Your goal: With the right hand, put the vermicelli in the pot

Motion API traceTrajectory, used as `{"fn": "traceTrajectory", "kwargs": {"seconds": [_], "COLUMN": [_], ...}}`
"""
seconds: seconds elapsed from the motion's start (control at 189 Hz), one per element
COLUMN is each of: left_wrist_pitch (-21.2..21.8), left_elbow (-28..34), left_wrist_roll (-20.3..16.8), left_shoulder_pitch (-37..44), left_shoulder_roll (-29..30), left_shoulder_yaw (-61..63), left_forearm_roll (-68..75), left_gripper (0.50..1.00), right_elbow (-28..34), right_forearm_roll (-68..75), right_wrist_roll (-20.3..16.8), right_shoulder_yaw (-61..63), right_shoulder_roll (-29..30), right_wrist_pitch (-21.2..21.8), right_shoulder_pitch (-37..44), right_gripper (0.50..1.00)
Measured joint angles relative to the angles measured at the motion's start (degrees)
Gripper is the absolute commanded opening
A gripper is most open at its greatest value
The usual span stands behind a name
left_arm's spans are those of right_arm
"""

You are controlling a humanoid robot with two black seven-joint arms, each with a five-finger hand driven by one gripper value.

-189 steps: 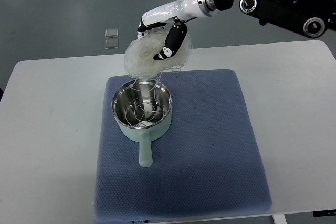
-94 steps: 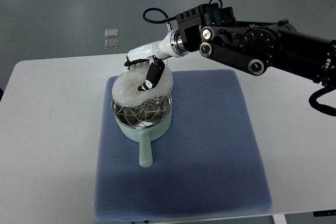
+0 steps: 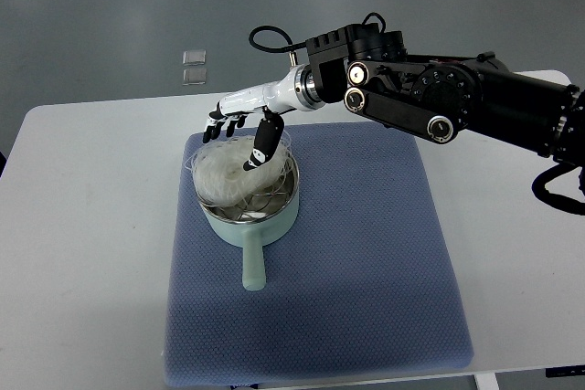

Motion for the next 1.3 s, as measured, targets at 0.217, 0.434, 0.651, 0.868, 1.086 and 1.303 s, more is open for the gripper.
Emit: {"fn": "traceTrajectory", "kwargs": {"seconds": [0.217,0.434,0.651,0.868,1.086,1.303], "left_wrist_pitch": [0.0,0.0,0.0,0.0,0.0,0.0], "left_elbow": [0.0,-0.2,-0.5,-1.7,-2.1,-2.1], "left_wrist_roll": [0.0,0.0,0.0,0.0,0.0,0.0], "left_shoulder_pitch": [0.0,0.0,0.0,0.0,0.0,0.0], "left_shoulder_roll": [0.0,0.0,0.0,0.0,0.0,0.0], "left_shoulder_yaw": [-0.1,-0.1,-0.1,0.0,0.0,0.0], "left_forearm_roll": [0.0,0.0,0.0,0.1,0.1,0.1], "left_gripper": [1.0,1.0,1.0,1.0,1.0,1.0], "right_elbow": [0.0,0.0,-0.3,-1.7,-4.6,-5.7], "right_forearm_roll": [0.8,7.8,21.2,43.1,58.1,59.7], "right_wrist_roll": [0.0,0.6,4.4,10.9,12.0,12.0], "right_shoulder_yaw": [4.5,20.7,42.1,59.4,61.5,61.5], "right_shoulder_roll": [-1.1,-2.9,-3.7,-0.8,-0.5,-1.0], "right_wrist_pitch": [-0.5,-4.2,-9.1,-14.8,-14.0,-13.7], "right_shoulder_pitch": [0.6,-4.8,-20.4,-36.4,-42.2,-43.0], "right_gripper": [0.928,0.928,0.926,0.928,0.928,0.928]}}
